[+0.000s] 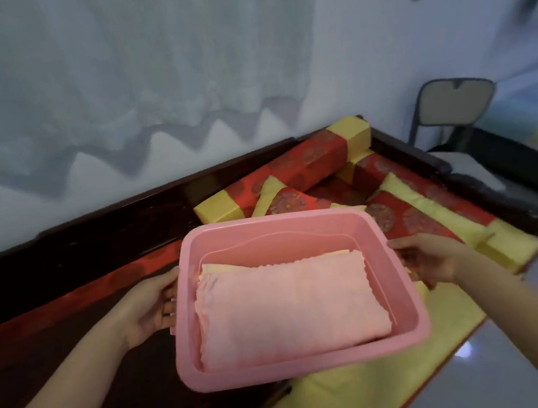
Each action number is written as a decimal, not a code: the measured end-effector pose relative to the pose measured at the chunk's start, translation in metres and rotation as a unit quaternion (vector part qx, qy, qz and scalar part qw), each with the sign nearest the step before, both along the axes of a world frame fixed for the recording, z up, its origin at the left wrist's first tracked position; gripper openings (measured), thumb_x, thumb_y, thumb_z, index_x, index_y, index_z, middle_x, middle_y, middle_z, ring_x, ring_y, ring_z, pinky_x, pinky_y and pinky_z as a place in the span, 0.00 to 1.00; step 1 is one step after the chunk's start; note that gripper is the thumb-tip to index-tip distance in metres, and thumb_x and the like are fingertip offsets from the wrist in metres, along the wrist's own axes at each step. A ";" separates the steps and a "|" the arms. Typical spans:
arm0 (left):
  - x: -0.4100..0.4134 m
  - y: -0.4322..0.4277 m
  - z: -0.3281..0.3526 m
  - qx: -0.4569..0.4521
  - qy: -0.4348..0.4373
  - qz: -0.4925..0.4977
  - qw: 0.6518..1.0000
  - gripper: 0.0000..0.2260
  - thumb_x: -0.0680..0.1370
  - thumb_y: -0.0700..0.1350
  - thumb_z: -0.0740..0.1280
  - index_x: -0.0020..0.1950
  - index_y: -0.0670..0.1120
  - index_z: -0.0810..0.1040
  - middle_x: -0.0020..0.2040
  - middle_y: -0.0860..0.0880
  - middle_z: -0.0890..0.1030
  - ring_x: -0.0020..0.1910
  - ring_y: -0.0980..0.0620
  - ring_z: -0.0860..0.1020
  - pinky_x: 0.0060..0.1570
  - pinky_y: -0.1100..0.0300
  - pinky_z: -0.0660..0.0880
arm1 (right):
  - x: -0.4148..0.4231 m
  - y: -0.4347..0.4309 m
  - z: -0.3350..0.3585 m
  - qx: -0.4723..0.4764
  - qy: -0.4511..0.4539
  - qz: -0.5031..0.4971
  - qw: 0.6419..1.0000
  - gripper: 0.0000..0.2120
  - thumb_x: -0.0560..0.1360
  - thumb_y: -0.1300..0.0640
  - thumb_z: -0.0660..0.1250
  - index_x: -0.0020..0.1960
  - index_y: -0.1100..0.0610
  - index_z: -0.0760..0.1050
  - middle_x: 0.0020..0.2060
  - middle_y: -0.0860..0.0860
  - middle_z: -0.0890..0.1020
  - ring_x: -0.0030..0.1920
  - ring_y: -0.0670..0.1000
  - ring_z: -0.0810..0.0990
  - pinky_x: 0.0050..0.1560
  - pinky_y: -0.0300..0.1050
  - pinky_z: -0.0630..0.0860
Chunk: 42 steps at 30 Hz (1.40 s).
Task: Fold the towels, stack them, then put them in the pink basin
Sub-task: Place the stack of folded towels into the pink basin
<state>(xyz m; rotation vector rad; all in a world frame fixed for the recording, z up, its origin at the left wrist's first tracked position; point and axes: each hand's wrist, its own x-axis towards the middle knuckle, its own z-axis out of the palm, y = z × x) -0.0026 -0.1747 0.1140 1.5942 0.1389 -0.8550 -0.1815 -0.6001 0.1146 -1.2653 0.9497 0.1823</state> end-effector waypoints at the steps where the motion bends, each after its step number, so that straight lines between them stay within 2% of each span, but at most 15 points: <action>1: -0.003 -0.022 0.004 -0.001 -0.006 -0.014 1.000 0.13 0.77 0.53 0.64 0.46 0.44 0.81 0.38 0.45 0.79 0.41 0.45 0.77 0.43 0.51 0.76 | -0.019 -0.012 0.006 0.001 -0.002 -0.020 1.000 0.07 0.72 0.60 0.69 0.50 0.59 0.76 0.36 0.53 0.75 0.34 0.50 0.75 0.33 0.47 0.77; 4: -0.017 -0.108 0.016 -0.021 -0.007 -0.080 0.997 0.12 0.76 0.53 0.65 0.50 0.45 0.79 0.43 0.44 0.77 0.45 0.43 0.75 0.46 0.51 0.75 | -0.092 -0.062 0.023 -0.023 -0.014 -0.107 0.994 0.07 0.72 0.60 0.69 0.50 0.58 0.76 0.41 0.54 0.77 0.41 0.52 0.75 0.37 0.46 0.78; 6: -0.032 -0.170 0.020 -0.020 -0.012 -0.125 0.992 0.12 0.76 0.52 0.66 0.51 0.44 0.78 0.42 0.43 0.78 0.44 0.44 0.77 0.47 0.50 0.77 | -0.144 -0.094 0.036 -0.035 -0.019 -0.159 0.986 0.03 0.73 0.61 0.68 0.47 0.58 0.76 0.40 0.54 0.77 0.40 0.51 0.75 0.36 0.46 0.75; 8: -0.049 -0.229 0.023 -0.012 -0.014 -0.160 0.987 0.12 0.76 0.52 0.66 0.49 0.43 0.79 0.42 0.43 0.79 0.44 0.44 0.78 0.48 0.49 0.77 | -0.193 -0.127 0.045 -0.046 -0.018 -0.205 0.977 0.04 0.73 0.62 0.68 0.47 0.59 0.76 0.40 0.55 0.77 0.41 0.53 0.75 0.37 0.48 0.74; 10: -0.076 -0.299 0.027 -0.018 -0.013 -0.212 0.977 0.12 0.75 0.53 0.67 0.45 0.44 0.80 0.41 0.44 0.75 0.40 0.47 0.74 0.44 0.52 0.77 | -0.248 -0.167 0.053 -0.056 -0.021 -0.249 0.967 0.04 0.73 0.63 0.68 0.47 0.61 0.77 0.41 0.56 0.78 0.42 0.53 0.75 0.39 0.50 0.74; 12: -0.104 -0.368 0.026 -0.018 -0.024 -0.253 0.967 0.11 0.75 0.53 0.67 0.45 0.45 0.79 0.41 0.44 0.72 0.36 0.50 0.71 0.39 0.55 0.76 | -0.297 -0.208 0.056 -0.064 -0.026 -0.283 0.957 0.02 0.74 0.63 0.67 0.46 0.61 0.77 0.41 0.56 0.78 0.41 0.54 0.75 0.40 0.51 0.75; 15: -0.150 -0.458 0.025 0.002 -0.043 -0.282 0.959 0.12 0.75 0.50 0.68 0.49 0.42 0.79 0.36 0.45 0.78 0.33 0.50 0.76 0.31 0.59 0.78 | -0.358 -0.268 0.056 -0.073 -0.016 -0.312 0.947 0.02 0.74 0.64 0.66 0.46 0.61 0.76 0.41 0.56 0.78 0.42 0.54 0.75 0.40 0.52 0.75; 18: -0.202 -0.547 0.021 0.015 -0.039 -0.314 0.949 0.10 0.75 0.49 0.69 0.47 0.42 0.81 0.32 0.45 0.81 0.31 0.49 0.78 0.35 0.56 0.78 | -0.418 -0.333 0.053 -0.075 -0.016 -0.346 0.935 0.02 0.74 0.64 0.66 0.46 0.61 0.76 0.41 0.56 0.77 0.41 0.53 0.75 0.40 0.50 0.75; 21: -0.240 -0.625 0.015 0.027 -0.042 -0.333 0.942 0.13 0.75 0.49 0.69 0.51 0.40 0.81 0.37 0.43 0.80 0.34 0.47 0.77 0.34 0.55 0.78 | -0.464 -0.397 0.049 -0.072 0.004 -0.368 0.927 0.02 0.74 0.64 0.66 0.46 0.60 0.77 0.41 0.56 0.77 0.43 0.53 0.75 0.43 0.52 0.75; 26: -0.272 -0.727 0.009 0.035 -0.032 -0.340 0.939 0.15 0.75 0.49 0.69 0.54 0.39 0.80 0.49 0.39 0.81 0.45 0.43 0.79 0.45 0.49 0.78 | -0.501 -0.485 0.032 -0.048 0.004 -0.407 0.912 0.01 0.73 0.65 0.67 0.44 0.61 0.77 0.40 0.56 0.76 0.41 0.53 0.74 0.41 0.52 0.74; 29: -0.278 -0.797 0.004 0.037 -0.021 -0.347 0.937 0.13 0.75 0.46 0.69 0.54 0.39 0.80 0.46 0.40 0.82 0.43 0.44 0.81 0.42 0.50 0.79 | -0.512 -0.548 0.016 -0.032 0.004 -0.421 0.906 0.02 0.73 0.66 0.66 0.42 0.61 0.76 0.38 0.56 0.75 0.38 0.53 0.74 0.40 0.51 0.75; 33: -0.275 -0.888 -0.005 0.019 -0.002 -0.363 0.931 0.11 0.74 0.43 0.70 0.52 0.37 0.82 0.45 0.38 0.84 0.40 0.44 0.83 0.36 0.54 0.80 | -0.517 -0.635 -0.003 -0.011 -0.002 -0.433 0.901 0.03 0.74 0.67 0.65 0.47 0.64 0.74 0.40 0.58 0.76 0.40 0.55 0.75 0.41 0.54 0.78; 37: -0.271 -0.984 -0.013 0.006 0.012 -0.353 0.935 0.10 0.74 0.42 0.70 0.50 0.36 0.82 0.45 0.38 0.84 0.42 0.43 0.82 0.42 0.51 0.81 | -0.519 -0.727 -0.012 0.013 -0.019 -0.435 0.900 0.03 0.73 0.67 0.67 0.47 0.66 0.76 0.40 0.59 0.79 0.40 0.55 0.77 0.35 0.50 0.82; 42: -0.262 -1.098 -0.006 0.009 0.000 -0.349 0.937 0.07 0.75 0.41 0.69 0.48 0.38 0.81 0.37 0.42 0.84 0.35 0.47 0.79 0.33 0.57 0.80 | -0.512 -0.853 -0.017 0.018 -0.014 -0.408 0.913 0.01 0.73 0.66 0.68 0.42 0.64 0.77 0.36 0.56 0.73 0.35 0.53 0.71 0.35 0.46 0.81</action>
